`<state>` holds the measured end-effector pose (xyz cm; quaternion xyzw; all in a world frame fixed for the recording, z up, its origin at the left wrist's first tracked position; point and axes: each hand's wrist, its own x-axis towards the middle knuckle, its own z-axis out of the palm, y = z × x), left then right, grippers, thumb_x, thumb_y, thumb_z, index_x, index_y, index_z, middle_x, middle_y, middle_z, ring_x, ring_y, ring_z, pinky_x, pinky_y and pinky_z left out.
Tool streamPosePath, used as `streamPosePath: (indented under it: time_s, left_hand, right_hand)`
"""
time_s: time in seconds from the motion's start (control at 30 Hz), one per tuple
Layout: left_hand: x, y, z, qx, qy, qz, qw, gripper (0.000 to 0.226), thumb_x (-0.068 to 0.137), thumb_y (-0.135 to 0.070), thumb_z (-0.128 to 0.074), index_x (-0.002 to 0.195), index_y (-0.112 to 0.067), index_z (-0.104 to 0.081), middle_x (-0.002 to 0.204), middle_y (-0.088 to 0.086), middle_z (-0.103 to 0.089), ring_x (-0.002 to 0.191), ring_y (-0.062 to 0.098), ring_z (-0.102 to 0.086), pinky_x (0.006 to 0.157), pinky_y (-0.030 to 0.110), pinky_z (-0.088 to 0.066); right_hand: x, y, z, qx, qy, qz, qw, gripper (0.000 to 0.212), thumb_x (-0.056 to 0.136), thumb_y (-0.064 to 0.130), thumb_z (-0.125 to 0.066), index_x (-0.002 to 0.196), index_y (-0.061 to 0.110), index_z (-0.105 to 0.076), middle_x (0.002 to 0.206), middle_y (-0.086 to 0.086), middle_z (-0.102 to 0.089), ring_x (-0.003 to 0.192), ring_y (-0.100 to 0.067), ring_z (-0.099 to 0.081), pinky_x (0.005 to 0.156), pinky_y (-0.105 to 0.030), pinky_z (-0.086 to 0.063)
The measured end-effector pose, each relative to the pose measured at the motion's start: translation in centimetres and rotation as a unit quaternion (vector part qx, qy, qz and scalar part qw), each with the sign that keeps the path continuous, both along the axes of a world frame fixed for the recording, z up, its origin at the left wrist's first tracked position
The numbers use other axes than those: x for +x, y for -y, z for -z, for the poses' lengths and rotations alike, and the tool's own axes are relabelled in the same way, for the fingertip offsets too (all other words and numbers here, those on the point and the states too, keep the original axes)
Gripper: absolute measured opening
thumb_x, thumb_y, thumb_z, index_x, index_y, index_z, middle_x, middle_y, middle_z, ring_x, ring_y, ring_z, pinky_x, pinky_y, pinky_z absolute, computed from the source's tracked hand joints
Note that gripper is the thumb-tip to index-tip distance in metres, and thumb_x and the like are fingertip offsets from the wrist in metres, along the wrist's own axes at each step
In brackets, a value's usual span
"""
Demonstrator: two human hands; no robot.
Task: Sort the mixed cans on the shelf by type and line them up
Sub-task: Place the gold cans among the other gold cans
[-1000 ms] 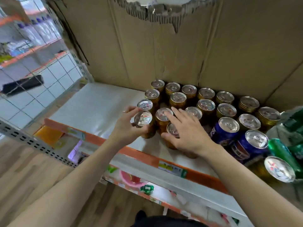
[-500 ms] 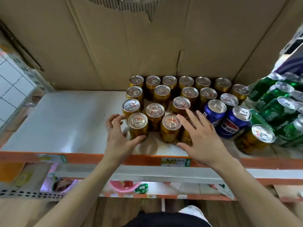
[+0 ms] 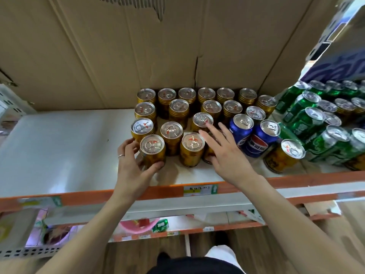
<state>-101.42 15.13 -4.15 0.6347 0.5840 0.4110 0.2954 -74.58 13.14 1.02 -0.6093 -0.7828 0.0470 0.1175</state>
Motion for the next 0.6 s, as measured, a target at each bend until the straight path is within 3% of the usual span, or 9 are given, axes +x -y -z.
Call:
streamPosePath:
  time_s: [0.1, 0.27, 0.43, 0.6]
  left_hand:
    - [0.9, 0.6, -0.6, 0.063, -0.029, -0.049, 0.996, 0.09, 0.073, -0.04, -0.082, 0.14, -0.019, -0.027, 0.147, 0.004, -0.028, 0.131, 0.02, -0.041, 0.105, 0.055, -0.044]
    - [3.4, 0.9, -4.0, 0.189, -0.081, -0.021, 0.978, 0.072, 0.079, -0.045, -0.06, 0.137, -0.014, -0.028, 0.144, 0.016, -0.038, 0.136, 0.031, -0.037, 0.108, 0.043, -0.025]
    - [7.7, -0.3, -6.3, 0.194, -0.128, 0.038, 0.972, 0.069, 0.083, -0.045, -0.058, 0.138, -0.012, -0.032, 0.141, 0.015, -0.042, 0.134, 0.026, -0.034, 0.111, 0.034, -0.019]
    - [13.5, -1.4, -8.8, 0.148, -0.185, 0.11, 0.965, 0.078, 0.085, -0.049, -0.064, 0.147, -0.016, -0.031, 0.145, 0.009, -0.044, 0.136, 0.024, -0.032, 0.117, 0.041, -0.016]
  right_hand:
    - [0.3, 0.3, -0.3, 0.001, 0.019, -0.01, 1.0, 0.081, 0.087, 0.016, -0.065, 0.155, 0.023, -0.021, 0.165, -0.001, -0.012, 0.152, -0.025, -0.005, 0.122, -0.042, -0.012]
    - [2.1, 1.8, -1.3, 0.02, 0.014, -0.01, 1.0, 0.079, 0.091, 0.03, -0.066, 0.156, 0.024, -0.021, 0.164, 0.002, -0.014, 0.152, -0.017, -0.004, 0.123, -0.038, -0.01]
    - [5.5, 2.9, -3.0, 0.084, -0.016, 0.026, 0.996, 0.074, 0.09, 0.025, -0.067, 0.153, 0.02, -0.029, 0.161, -0.002, -0.025, 0.151, -0.018, -0.014, 0.122, -0.044, -0.021]
    - [9.7, 3.2, -4.1, 0.111, -0.045, 0.127, 0.985, 0.075, 0.085, 0.025, -0.071, 0.151, 0.017, -0.034, 0.158, -0.004, -0.033, 0.148, -0.022, -0.024, 0.12, -0.049, -0.022]
